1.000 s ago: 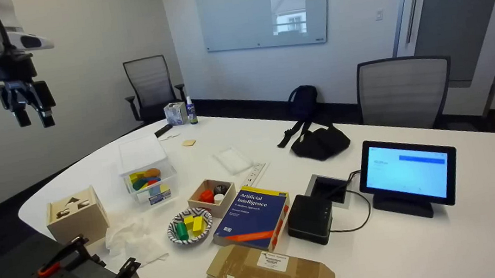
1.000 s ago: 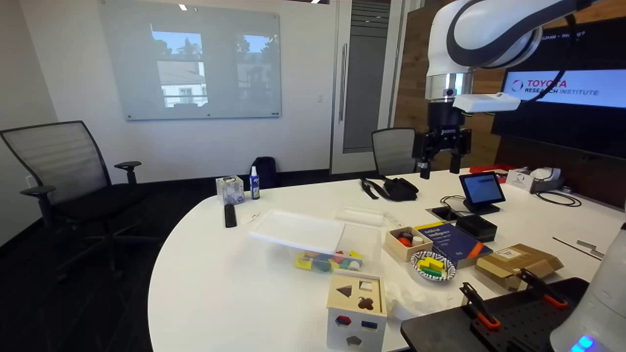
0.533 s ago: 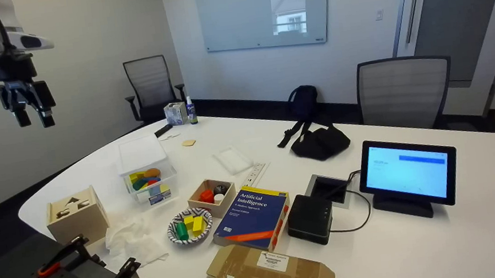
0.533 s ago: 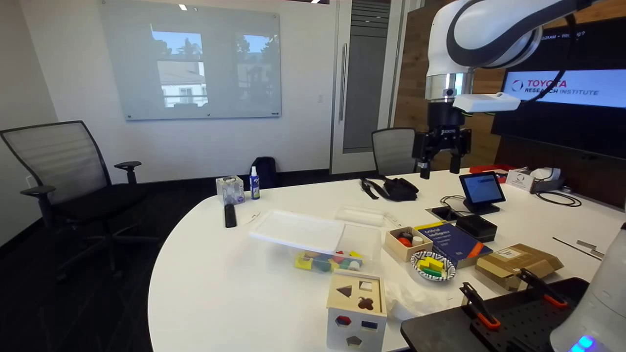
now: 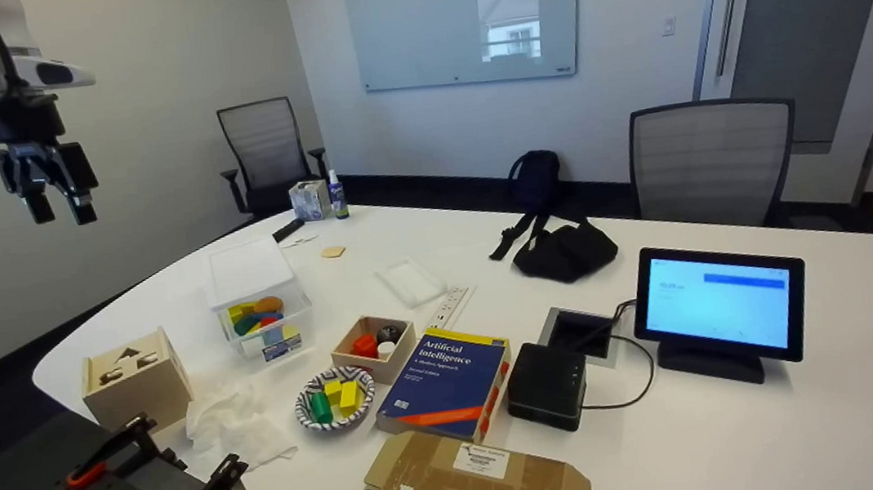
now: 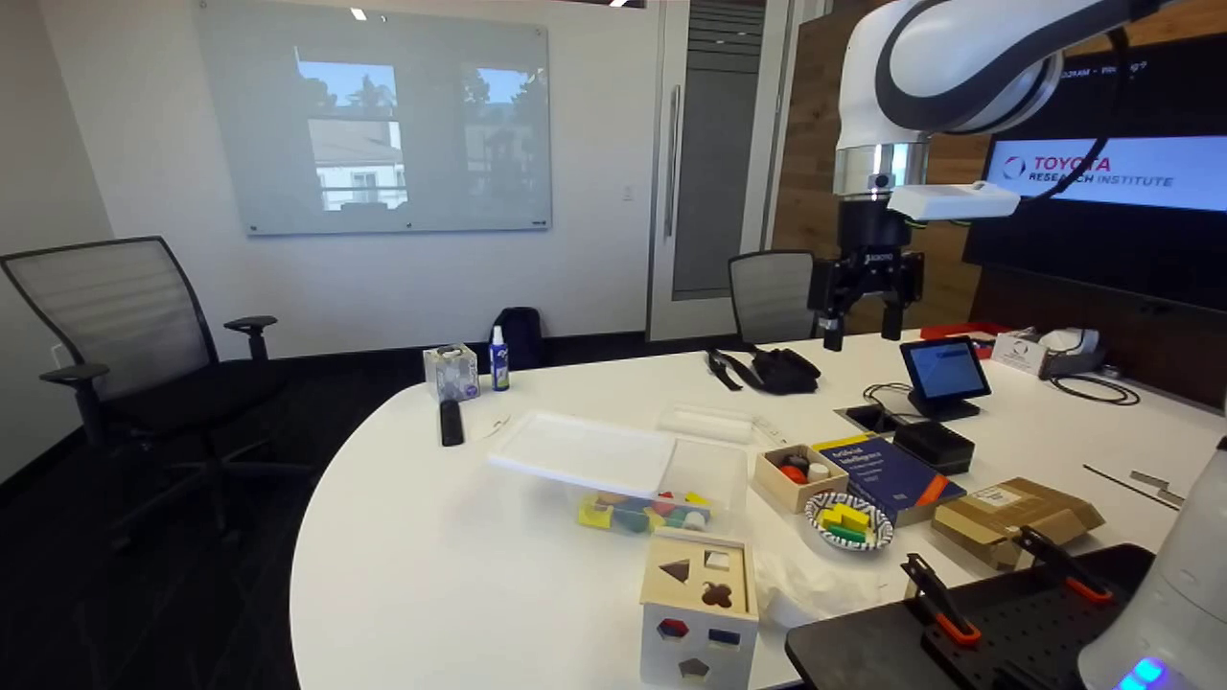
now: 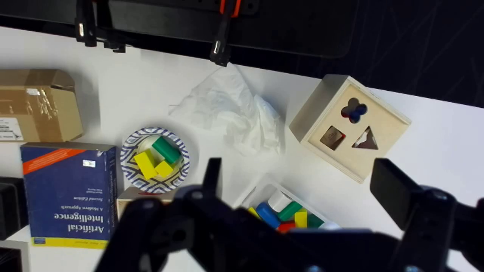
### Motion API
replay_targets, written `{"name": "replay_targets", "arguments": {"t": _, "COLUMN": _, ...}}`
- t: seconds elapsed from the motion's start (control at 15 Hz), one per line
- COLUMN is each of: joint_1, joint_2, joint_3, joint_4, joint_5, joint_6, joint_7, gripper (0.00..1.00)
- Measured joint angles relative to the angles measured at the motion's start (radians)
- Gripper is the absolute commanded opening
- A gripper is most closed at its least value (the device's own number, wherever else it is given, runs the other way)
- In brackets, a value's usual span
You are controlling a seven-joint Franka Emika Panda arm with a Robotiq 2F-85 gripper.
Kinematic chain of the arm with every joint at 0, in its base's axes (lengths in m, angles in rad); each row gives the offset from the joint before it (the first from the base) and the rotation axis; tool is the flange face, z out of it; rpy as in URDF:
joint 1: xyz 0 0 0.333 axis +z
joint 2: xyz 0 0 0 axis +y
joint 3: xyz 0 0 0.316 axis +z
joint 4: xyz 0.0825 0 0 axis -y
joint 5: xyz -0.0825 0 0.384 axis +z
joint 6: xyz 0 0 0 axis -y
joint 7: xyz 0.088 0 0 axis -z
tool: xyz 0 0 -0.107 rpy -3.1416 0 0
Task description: Remove the square yellow block from the plate and put in the shape sorter using the square opening
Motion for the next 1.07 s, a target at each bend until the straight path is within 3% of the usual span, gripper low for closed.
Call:
{"name": "replay_targets", "arguments": {"t": 0.33, "joint_1": -0.048, "joint_2": 0.001, "joint_3": -0.013, "joint_4": -0.016, "joint_5": -0.028, "joint_6": 0.088, "joint_7": 0.041, "gripper": 1.00}}
{"name": "replay_targets", "arguments": {"t": 0.73, "joint_1": -0.209, "joint_2": 0.061, "joint_3": -0.073, "joint_4": -0.130, "joint_5": -0.101, "joint_6": 0.436, "joint_7": 0.115, "gripper": 1.00}}
{"name": "replay_targets", "arguments": {"t": 1.07, "joint_1": -0.277, "joint_2": 0.192, "joint_3": -0.114, "joint_4": -0.197, "joint_5": -0.101, "joint_6": 0.657, "joint_7": 0.169, "gripper": 1.00}}
